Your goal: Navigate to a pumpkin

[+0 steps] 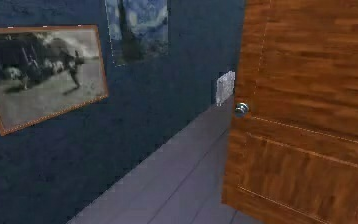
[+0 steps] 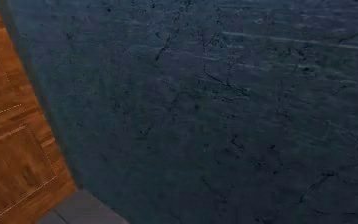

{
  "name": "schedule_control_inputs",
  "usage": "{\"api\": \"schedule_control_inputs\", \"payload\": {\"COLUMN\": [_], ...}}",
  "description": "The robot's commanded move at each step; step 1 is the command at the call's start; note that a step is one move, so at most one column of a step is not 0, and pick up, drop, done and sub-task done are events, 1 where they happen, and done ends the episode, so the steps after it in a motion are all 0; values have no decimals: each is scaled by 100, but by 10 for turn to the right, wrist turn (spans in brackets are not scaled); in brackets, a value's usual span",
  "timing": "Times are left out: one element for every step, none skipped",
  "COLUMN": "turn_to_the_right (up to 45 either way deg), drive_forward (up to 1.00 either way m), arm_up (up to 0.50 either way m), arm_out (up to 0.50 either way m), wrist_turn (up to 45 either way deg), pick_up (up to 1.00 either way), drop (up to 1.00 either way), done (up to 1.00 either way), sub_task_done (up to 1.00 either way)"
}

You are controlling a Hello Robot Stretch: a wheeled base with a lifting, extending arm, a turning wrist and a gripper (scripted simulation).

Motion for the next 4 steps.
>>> {"api": "schedule_control_inputs", "payload": {"turn_to_the_right": [0,-60,0,330], "drive_forward": [100,0,30,0], "arm_up": [0,0,0,0], "arm_out": [0,0,0,0], "wrist_turn": [0,0,0,0], "pick_up": [0,0,0,0], "drop": [0,0,0,0], "done": [0,0,0,0], "sub_task_done": [0,0,0,0]}}
